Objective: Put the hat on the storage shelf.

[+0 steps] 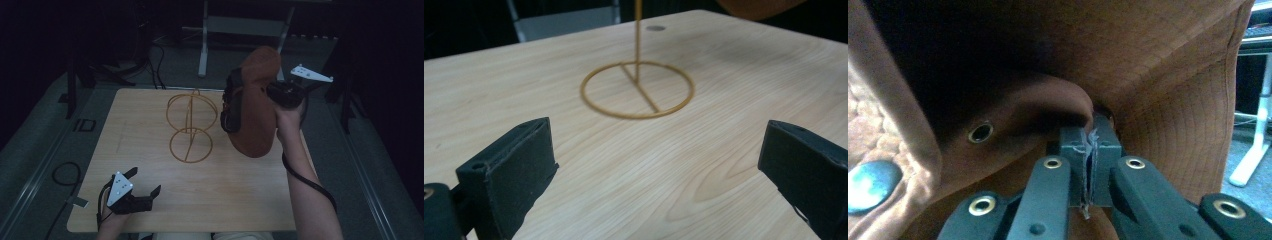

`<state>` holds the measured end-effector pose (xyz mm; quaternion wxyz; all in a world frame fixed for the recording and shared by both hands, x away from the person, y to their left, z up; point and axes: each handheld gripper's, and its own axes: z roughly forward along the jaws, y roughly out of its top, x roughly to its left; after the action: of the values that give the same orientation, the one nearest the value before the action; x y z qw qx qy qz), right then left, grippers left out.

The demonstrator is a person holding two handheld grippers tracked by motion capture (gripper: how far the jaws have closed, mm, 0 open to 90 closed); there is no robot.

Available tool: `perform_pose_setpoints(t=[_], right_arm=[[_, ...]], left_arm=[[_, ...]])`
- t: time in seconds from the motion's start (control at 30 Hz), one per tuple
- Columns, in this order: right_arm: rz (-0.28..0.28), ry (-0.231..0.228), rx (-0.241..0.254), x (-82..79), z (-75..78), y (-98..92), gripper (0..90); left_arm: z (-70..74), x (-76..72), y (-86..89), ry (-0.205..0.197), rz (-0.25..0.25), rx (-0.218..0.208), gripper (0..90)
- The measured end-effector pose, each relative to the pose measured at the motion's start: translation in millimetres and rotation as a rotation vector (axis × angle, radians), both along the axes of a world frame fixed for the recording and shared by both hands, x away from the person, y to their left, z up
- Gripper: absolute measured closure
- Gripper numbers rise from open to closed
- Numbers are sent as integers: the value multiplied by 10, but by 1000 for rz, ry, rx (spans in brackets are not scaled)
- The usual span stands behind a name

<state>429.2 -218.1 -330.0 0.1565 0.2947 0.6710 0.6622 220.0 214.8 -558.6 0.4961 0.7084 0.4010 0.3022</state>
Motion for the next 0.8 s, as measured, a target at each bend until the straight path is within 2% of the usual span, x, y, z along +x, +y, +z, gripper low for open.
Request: perform_pose_setpoints(t=[0.07,0.13,0.33,0.43,0.57,0.63,0.8], right_arm=[[0,3,0,26,15,41,877],[4,7,3,87,71,165,877],[12,5,-3,140,178,407,877],[25,17,-20,169,229,598,876],[54,31,-40,175,244,801,875],[72,31,-57,159,236,912,875],[114,47,-139,143,182,1204,874]], left_arm=[[-14,6,21,6,11,1,21],[-53,20,79,29,52,10,22],[-117,55,158,77,112,20,22],[-129,63,191,85,133,24,22],[-133,54,226,78,147,0,22],[-134,55,230,81,152,-3,22],[-126,44,233,77,146,-9,22]])
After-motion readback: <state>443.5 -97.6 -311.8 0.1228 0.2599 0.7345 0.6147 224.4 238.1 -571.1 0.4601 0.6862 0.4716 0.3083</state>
